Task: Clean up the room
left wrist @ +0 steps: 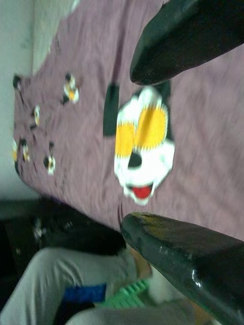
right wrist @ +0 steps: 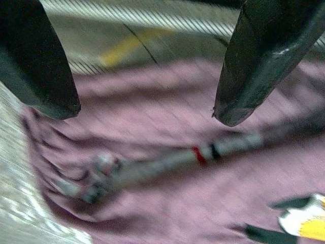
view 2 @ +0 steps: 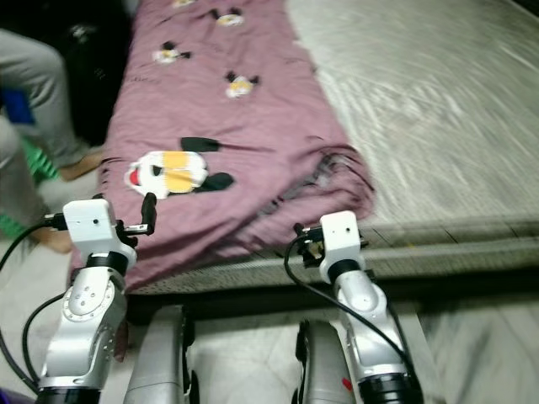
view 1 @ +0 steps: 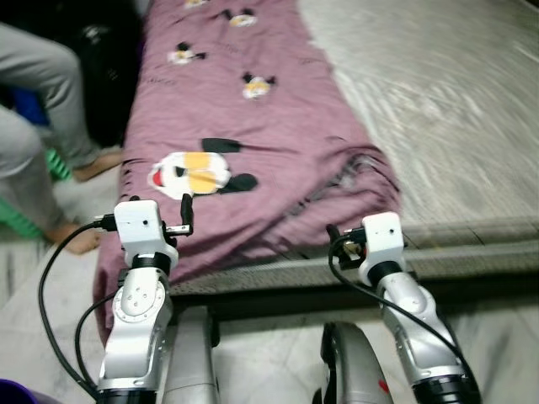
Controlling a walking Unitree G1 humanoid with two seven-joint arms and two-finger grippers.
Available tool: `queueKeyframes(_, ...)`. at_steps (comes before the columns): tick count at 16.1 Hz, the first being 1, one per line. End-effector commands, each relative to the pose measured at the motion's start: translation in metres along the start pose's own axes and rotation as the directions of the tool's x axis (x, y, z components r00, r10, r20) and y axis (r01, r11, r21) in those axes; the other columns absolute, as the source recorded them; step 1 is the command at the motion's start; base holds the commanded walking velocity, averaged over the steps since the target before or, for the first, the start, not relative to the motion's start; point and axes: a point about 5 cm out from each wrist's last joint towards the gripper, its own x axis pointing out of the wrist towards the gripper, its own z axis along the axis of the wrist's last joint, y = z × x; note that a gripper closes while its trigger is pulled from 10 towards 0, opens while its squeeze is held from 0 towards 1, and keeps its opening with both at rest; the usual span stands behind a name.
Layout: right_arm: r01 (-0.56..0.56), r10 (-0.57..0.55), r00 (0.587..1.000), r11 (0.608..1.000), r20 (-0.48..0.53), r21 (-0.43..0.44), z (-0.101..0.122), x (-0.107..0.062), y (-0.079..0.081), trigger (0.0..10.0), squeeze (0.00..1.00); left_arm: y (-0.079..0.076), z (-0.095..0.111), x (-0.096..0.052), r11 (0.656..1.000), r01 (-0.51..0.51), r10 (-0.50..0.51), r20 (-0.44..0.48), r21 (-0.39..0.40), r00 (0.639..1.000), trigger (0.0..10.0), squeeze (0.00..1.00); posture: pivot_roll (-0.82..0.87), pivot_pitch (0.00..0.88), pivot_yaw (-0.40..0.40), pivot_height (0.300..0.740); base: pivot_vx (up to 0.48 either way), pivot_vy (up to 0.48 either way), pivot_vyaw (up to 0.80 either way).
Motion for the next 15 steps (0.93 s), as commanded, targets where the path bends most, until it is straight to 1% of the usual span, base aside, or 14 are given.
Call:
queueKeyframes(1,-0.010,0.010,1.000,1.000,0.004,0.007,0.0006,-0.0001,0.0026,10.0,0.00,0.0026,0.0000,-0.0001,1.000,-0.007,0.007,-0.001,-0.001,1.000,10.0,0.00,0.00,0.167,-0.005,0.547,0.266,0.000,0.00)
queueKeyframes(7,-0.016,0.016,1.000,1.000,0.004,-0.003,-0.0010,0.0000,0.0028,10.0,0.00,0.0015,-0.0003,0.0000,1.000,0.006,-0.006,-0.001,-0.003,1.000,10.0,0.00,0.00,0.168,-0.001,0.547,0.268,0.000,0.00)
queueKeyframes(9,-0.019,0.019,1.000,1.000,0.003,-0.005,-0.0021,0.0002,0.0033,10.0,0.00,-0.0011,-0.0028,-0.0003,1.000,-0.003,0.002,-0.029,-0.023,1.000,10.0,0.00,0.00,0.167,-0.001,0.547,0.000,0.000,0.00)
queueKeyframes(13,-0.039,0.039,0.999,0.999,-0.004,0.008,-0.0037,0.0007,0.0045,10.0,0.00,-0.0028,-0.0038,-0.0009,1.000,0.003,-0.004,-0.028,-0.022,1.000,10.0,0.00,0.00,0.163,-0.005,0.547,0.000,0.000,0.00)
queueKeyframes(15,-0.048,0.048,0.999,0.999,0.008,-0.001,-0.0033,0.0007,0.0047,10.0,0.00,-0.0024,-0.0034,-0.0006,1.000,0.000,-0.001,-0.029,-0.020,1.000,10.0,0.00,0.01,0.162,-0.005,0.527,0.000,0.000,0.00)
